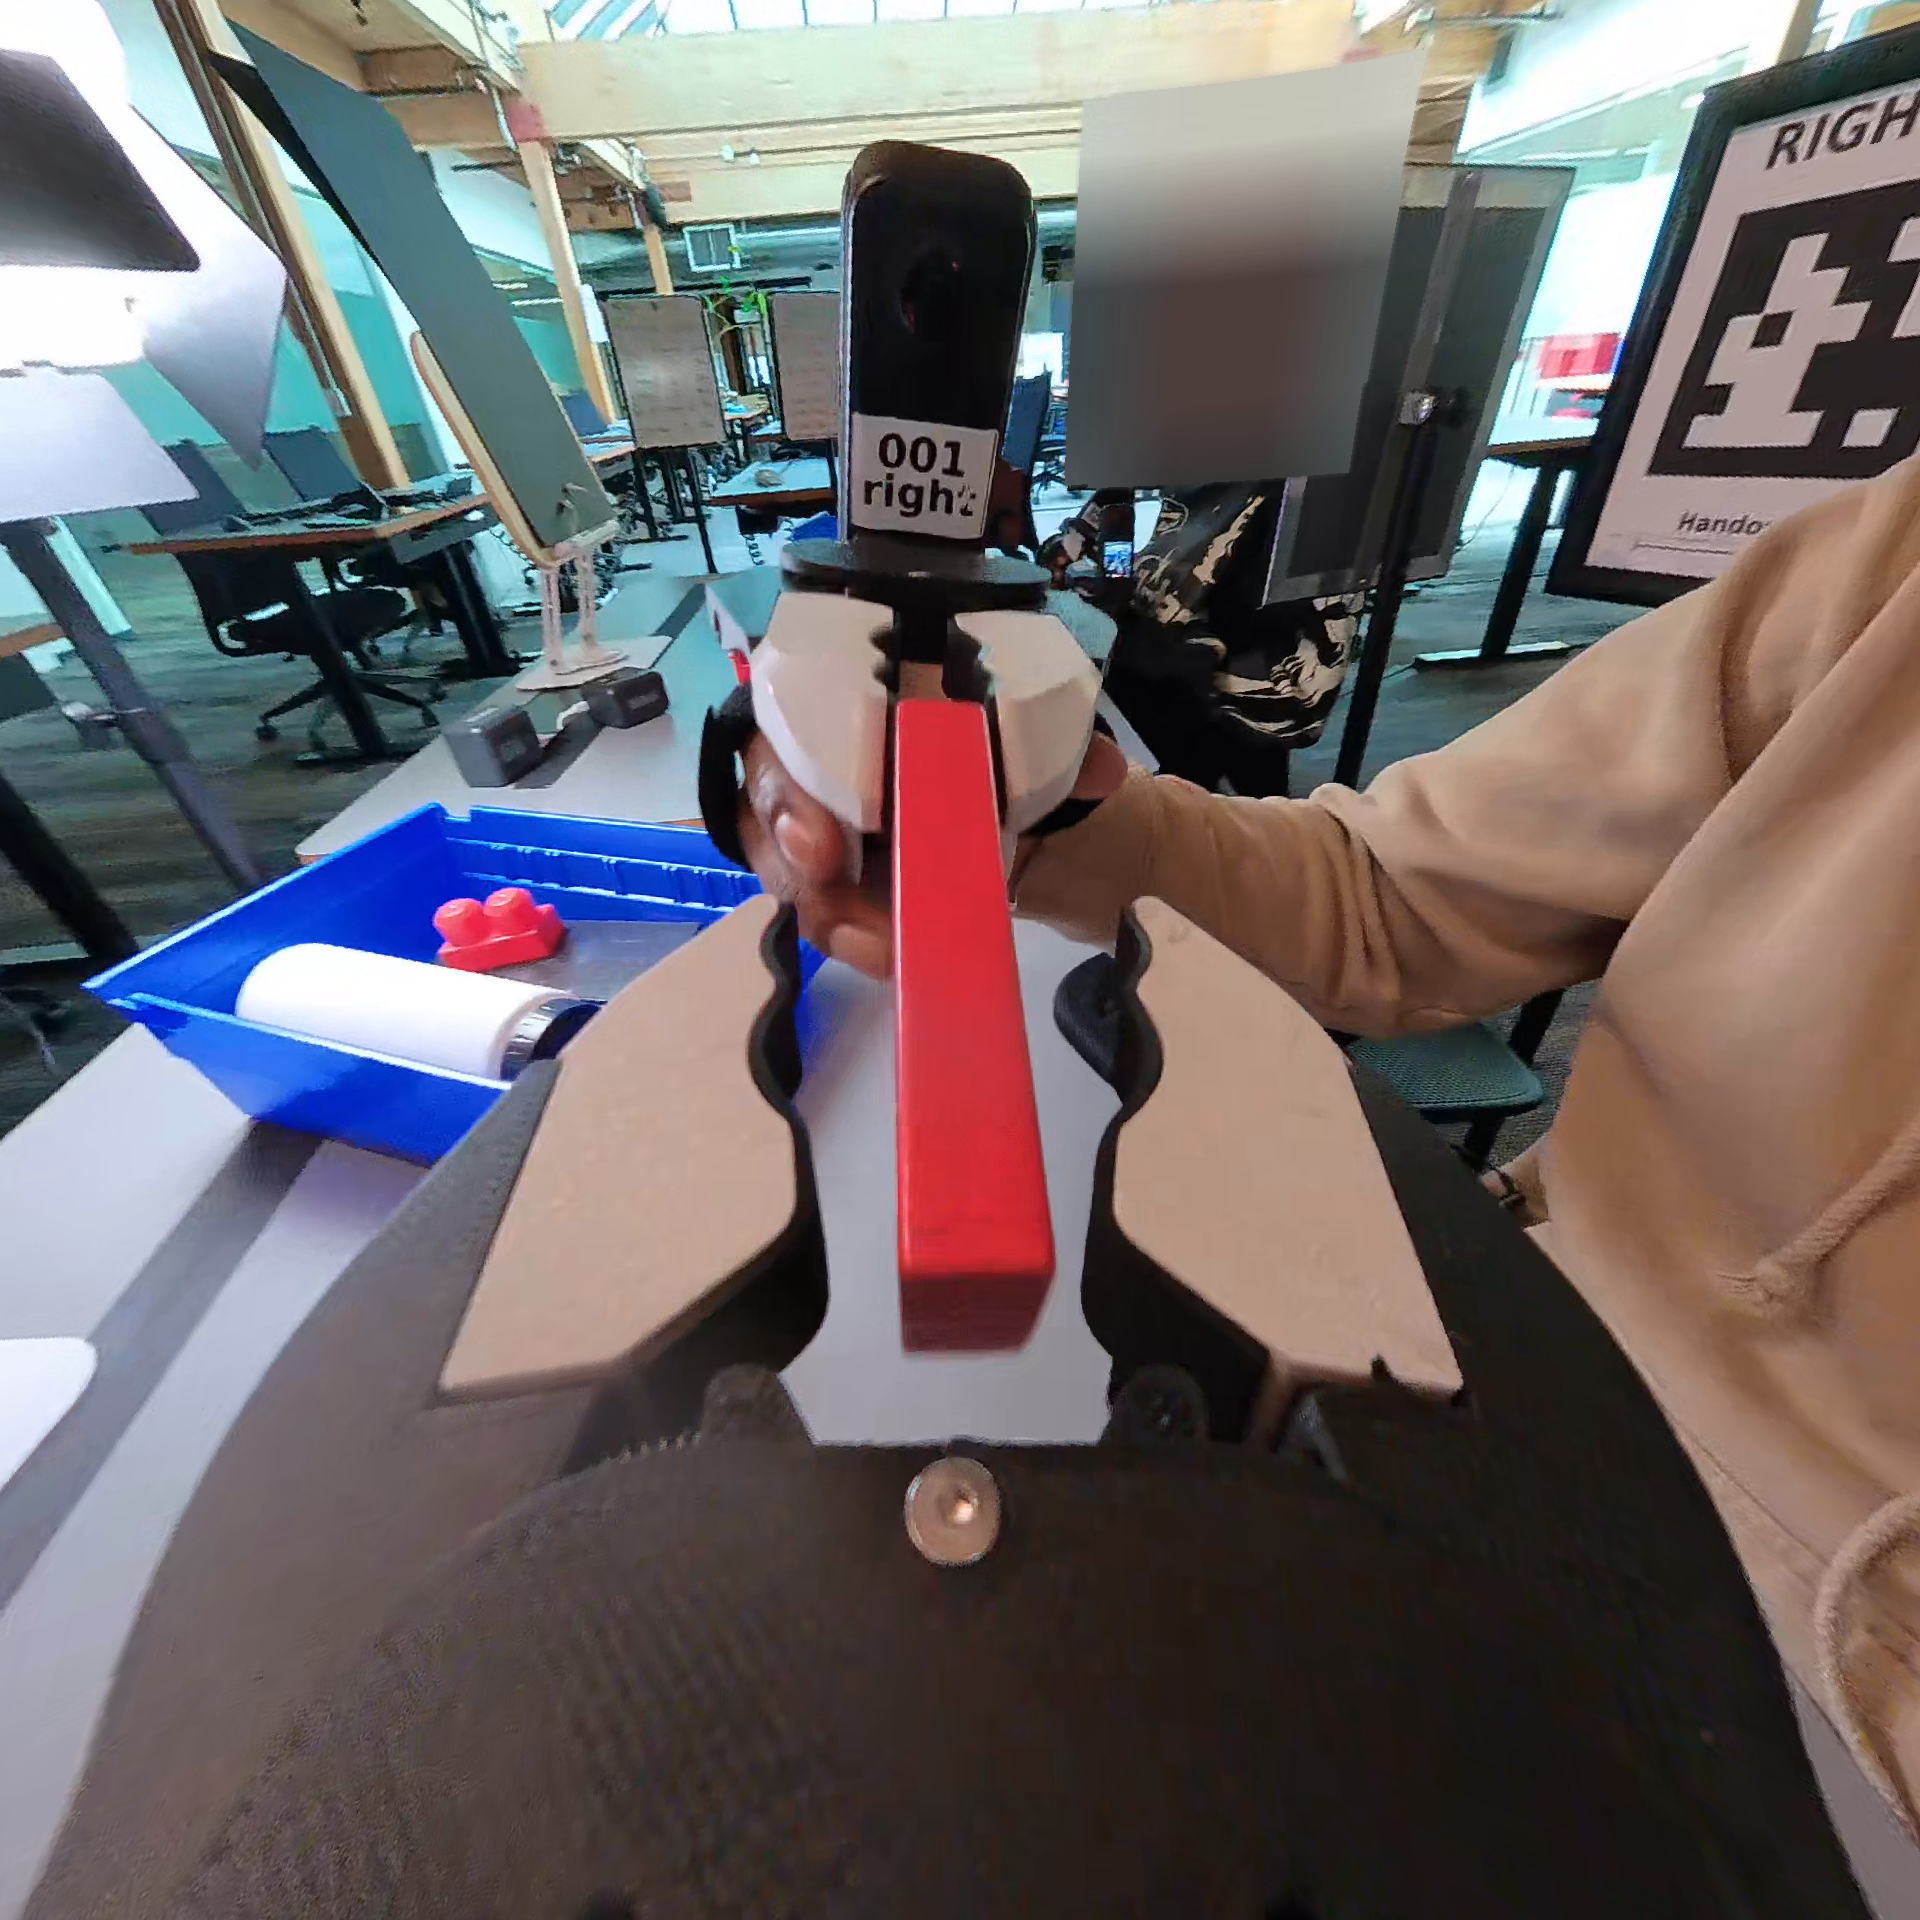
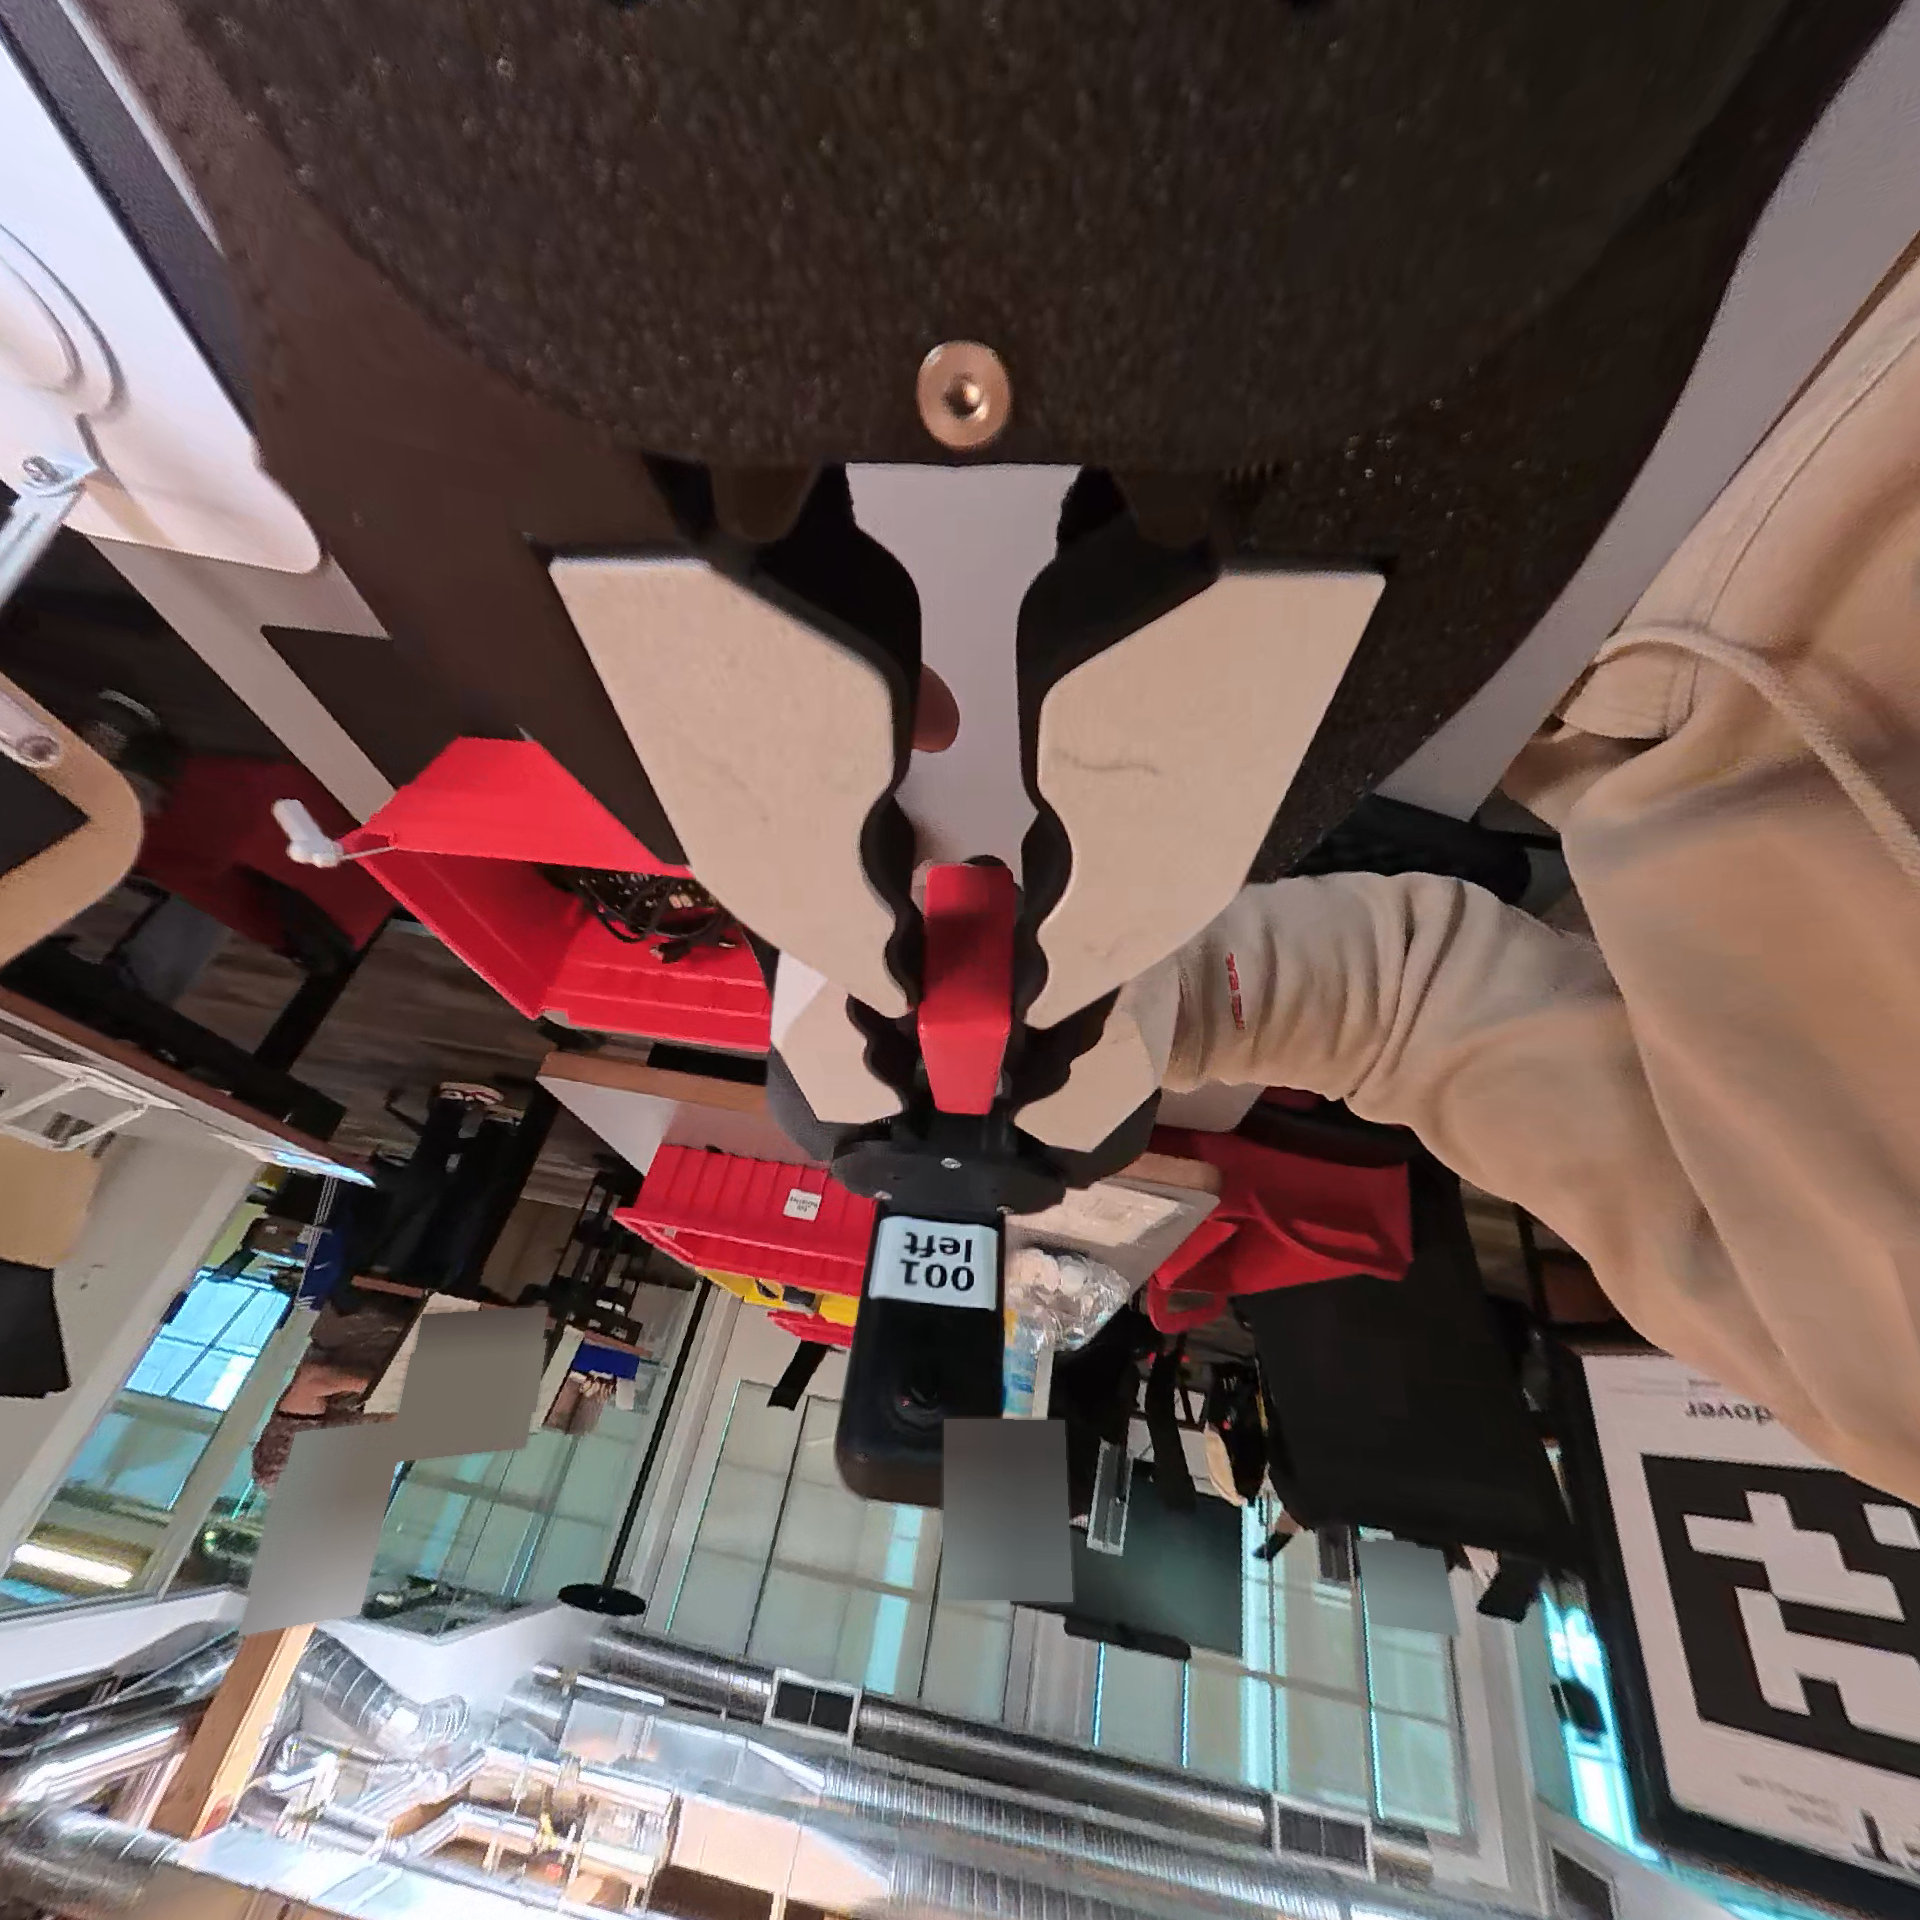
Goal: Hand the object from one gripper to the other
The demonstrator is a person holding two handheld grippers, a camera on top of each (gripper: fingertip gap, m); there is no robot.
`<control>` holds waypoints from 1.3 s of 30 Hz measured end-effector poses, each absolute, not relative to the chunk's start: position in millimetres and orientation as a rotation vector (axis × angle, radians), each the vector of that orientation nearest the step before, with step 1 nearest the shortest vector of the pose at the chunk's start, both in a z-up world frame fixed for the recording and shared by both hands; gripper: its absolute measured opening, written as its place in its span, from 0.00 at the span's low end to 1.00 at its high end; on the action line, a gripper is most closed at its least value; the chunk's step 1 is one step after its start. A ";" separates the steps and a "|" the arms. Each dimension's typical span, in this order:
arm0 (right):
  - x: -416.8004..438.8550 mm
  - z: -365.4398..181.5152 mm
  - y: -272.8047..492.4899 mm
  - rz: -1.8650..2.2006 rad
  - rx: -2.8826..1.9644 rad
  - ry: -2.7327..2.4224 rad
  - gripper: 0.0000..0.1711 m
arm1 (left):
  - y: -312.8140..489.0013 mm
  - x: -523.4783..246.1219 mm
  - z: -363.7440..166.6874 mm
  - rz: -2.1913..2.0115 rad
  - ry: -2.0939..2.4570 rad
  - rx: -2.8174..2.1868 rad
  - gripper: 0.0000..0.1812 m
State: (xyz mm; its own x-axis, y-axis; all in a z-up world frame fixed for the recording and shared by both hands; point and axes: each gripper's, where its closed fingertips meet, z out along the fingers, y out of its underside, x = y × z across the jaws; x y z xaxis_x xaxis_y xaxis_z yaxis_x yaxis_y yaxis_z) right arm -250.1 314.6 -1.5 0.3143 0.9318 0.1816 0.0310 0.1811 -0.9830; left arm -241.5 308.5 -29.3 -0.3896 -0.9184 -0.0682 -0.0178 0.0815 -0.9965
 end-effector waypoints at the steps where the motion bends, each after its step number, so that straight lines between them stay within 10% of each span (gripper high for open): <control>1: -254.0 -4.1 315.3 0.837 -1.215 -1.061 0.09 | 307.2 -240.5 -30.4 -1.429 1.563 -0.965 0.31; 6: -262.0 -5.6 317.0 0.848 -1.216 -1.047 0.09 | 304.8 -238.3 -34.2 -1.406 1.581 -0.956 0.16; 15: -252.3 -4.5 326.5 0.694 -1.215 -1.032 0.11 | 322.5 -235.9 -31.2 -1.310 1.532 -1.025 0.16; 29: -187.9 -19.9 367.7 0.065 -1.540 -0.972 0.48 | 468.7 -279.1 -29.0 -0.940 0.961 -1.391 0.16; 39: -244.5 -29.3 371.8 0.192 -1.670 -0.826 0.46 | 471.9 -280.9 -19.1 -0.306 0.978 -1.138 0.16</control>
State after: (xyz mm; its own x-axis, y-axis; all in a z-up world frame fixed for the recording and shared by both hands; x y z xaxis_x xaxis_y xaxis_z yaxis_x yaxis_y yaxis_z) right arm -244.5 371.8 -29.3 0.7340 0.6081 0.3025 0.4126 -0.0453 -0.9098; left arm -280.9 471.9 -19.1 0.5697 -0.6555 -0.4957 -0.2568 0.4310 -0.8651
